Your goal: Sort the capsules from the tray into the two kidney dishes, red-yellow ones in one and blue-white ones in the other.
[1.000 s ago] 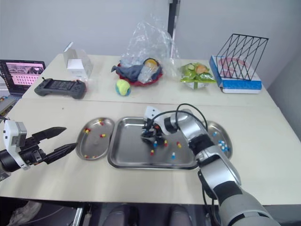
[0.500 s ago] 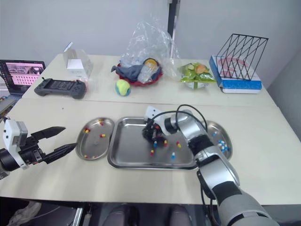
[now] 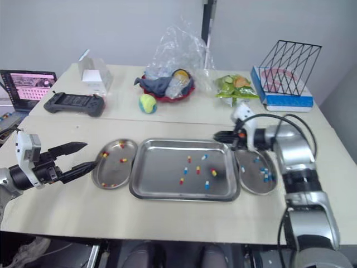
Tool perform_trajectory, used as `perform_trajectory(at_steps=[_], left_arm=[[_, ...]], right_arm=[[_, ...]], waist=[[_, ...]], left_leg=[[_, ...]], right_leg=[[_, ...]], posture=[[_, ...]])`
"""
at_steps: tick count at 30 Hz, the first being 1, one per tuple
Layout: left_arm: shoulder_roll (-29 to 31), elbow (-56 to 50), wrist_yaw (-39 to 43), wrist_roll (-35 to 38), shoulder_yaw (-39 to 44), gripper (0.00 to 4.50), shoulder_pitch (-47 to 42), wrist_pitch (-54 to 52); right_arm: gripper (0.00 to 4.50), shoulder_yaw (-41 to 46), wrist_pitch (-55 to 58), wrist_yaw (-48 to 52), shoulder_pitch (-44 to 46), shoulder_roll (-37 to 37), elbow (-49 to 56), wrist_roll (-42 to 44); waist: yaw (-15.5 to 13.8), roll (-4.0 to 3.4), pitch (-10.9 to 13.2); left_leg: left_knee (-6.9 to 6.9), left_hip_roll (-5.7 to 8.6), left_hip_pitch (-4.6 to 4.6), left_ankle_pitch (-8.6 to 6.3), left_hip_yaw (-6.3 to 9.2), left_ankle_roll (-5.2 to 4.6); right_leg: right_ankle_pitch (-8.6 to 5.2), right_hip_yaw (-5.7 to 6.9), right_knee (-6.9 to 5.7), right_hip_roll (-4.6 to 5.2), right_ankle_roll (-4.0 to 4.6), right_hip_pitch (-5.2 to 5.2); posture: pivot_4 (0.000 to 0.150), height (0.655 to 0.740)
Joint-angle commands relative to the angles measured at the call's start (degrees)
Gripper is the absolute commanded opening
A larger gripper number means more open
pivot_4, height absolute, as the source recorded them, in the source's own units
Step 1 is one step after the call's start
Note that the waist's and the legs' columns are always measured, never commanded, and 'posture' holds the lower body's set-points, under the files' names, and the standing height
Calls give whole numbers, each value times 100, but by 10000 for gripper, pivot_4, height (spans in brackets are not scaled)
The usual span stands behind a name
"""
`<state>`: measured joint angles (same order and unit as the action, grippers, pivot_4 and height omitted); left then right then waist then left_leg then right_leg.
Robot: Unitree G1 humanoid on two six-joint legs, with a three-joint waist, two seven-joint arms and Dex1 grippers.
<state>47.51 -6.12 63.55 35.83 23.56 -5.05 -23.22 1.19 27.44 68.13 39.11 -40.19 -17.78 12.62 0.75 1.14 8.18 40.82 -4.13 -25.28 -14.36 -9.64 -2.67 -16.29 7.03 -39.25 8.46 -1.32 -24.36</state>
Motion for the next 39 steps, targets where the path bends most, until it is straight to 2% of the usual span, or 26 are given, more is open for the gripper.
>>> perform_trajectory(at_steps=[1, 6, 10, 15, 23, 28, 32, 34, 39], left_arm=[[8, 171, 152, -53, -160, 45000, -283, 212], [27, 553, 295, -156, -431, 45000, -686, 325], [13, 765, 392, -251, -552, 45000, -900, 402], [21, 853, 449, -277, -589, 45000, -951, 465], [-3, 857, 354, -289, -501, 45000, -869, 523], [7, 795, 247, -283, -378, 45000, -710, 578], [150, 1030, 179, -317, -120, 45000, -665, 643], [220, 1232, 182, -341, 20, 45000, -665, 699], [324, 1784, 231, -411, 257, 45000, -729, 894]], right_arm=[[577, 535, 256, -246, -427, -440, 576, 202], [577, 918, 333, -483, -1425, -818, 1070, 305], [577, 870, 224, -636, -2055, -926, 1406, 209], [577, 933, 336, -890, -2188, -897, 1460, 303], [27066, 1130, 146, -865, -1936, -1081, 1117, 417], [44346, 1299, -356, -617, -1824, -1219, 851, 518], [44825, 1560, -236, -828, -1570, -1407, 242, 558], [44825, 1501, -486, -949, -1590, -1579, -211, 283], [44825, 1807, -849, -1065, -1669, -1634, -847, 378]], waist=[[28, -1, 0], [5, 0, 0], [11, 0, 1], [10, 0, 1], [-9, 0, 1], [-7, 0, 1], [0, 0, 1], [-12, -1, 1], [-1, -1, 1]], left_leg=[[0, 1, 0, 1, -1, 1], [-1, 3, 4, 1, 0, 1], [1, 4, 5, 2, 1, 1], [3, 6, 5, 2, 1, 0], [4, 6, 6, 1, 3, 0], [3, 6, 6, 1, 4, -1], [4, 6, 6, 1, 4, -1], [4, 6, 6, 2, 4, -1], [3, 7, 6, 1, 1, -1]], right_leg=[[0, -2, 0, 0, 0, -2], [-1, -1, 3, 0, -1, 4], [-1, -5, 2, 0, -1, 4], [-1, -7, 3, 2, -2, 5], [-1, -6, 3, 2, -3, 8], [-1, -6, 4, 2, -3, 8], [-1, -5, 4, 2, -3, 9], [-1, -6, 3, 2, -3, 8], [-2, -5, 5, 3, -4, 8]], posture=[[1500, 6934], [1500, 6934], [1500, 6934], [1500, 6934], [1500, 6934], [1500, 6934], [1500, 6934], [1500, 6934], [1500, 6934]])
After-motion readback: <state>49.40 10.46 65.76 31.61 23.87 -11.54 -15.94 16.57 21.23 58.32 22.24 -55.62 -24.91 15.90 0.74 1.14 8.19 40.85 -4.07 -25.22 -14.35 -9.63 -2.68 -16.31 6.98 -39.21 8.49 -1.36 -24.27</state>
